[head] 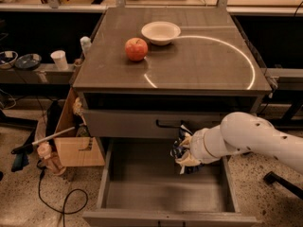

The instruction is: Pick blue chip bag from middle drawer and place on counter

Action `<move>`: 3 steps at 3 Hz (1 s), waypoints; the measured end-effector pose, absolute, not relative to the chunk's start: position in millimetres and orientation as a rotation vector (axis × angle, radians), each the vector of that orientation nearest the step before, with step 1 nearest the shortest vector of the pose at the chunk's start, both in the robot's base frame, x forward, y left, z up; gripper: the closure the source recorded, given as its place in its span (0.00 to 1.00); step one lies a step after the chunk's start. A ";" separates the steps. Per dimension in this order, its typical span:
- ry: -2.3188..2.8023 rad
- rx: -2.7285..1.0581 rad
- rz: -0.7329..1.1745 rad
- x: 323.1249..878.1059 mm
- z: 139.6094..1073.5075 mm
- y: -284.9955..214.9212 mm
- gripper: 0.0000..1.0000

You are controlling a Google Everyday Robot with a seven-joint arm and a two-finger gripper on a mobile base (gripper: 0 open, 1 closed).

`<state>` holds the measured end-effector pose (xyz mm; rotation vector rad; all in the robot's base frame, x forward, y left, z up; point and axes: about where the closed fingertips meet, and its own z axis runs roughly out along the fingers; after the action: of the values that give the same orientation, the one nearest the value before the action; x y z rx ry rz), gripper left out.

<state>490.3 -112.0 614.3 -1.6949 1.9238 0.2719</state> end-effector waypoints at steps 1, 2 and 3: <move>1.924 -1.678 0.218 500.5 624.4 -119.6 1.00; 1.924 -1.678 0.218 500.4 624.5 -119.6 1.00; 1.923 -1.678 0.212 501.9 644.7 -117.8 1.00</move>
Offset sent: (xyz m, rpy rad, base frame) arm 0.0094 -0.0070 0.0094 -0.0160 -0.0312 -0.0201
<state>501.9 -117.8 644.7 -1.6777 1.9233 0.2121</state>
